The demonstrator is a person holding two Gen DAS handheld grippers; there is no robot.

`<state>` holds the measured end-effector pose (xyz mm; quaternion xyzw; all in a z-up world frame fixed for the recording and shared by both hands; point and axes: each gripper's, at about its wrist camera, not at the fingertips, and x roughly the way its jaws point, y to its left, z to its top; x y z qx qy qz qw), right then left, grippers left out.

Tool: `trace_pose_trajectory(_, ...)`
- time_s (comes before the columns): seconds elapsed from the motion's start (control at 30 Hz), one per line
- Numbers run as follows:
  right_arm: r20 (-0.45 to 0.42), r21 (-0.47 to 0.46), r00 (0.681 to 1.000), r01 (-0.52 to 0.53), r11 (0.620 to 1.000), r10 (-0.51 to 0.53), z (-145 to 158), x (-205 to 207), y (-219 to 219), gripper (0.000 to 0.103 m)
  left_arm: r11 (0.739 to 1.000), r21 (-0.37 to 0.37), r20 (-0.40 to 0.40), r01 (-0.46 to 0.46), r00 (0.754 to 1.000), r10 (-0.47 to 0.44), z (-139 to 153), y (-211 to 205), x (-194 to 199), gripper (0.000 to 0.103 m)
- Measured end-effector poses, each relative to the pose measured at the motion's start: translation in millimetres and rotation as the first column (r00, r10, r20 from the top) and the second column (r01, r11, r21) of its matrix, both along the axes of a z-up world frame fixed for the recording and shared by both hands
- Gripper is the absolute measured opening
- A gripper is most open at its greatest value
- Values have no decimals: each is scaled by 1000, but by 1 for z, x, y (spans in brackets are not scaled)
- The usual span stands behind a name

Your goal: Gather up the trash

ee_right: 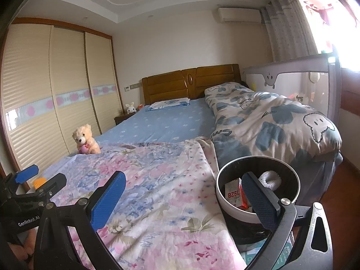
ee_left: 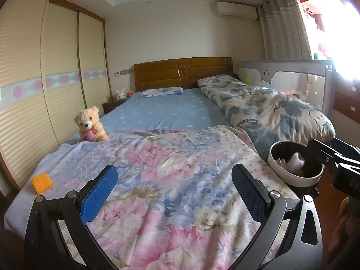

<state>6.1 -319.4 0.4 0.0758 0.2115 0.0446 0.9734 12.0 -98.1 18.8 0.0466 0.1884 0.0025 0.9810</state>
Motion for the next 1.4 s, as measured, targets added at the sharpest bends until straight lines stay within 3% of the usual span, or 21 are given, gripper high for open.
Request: trace_pose_trajectory(1.4, -5, -10, 1000, -9, 1000, 9, 0, 0, 4, 103, 1000, -8, -8, 10, 1000, -10, 1, 1, 1, 103)
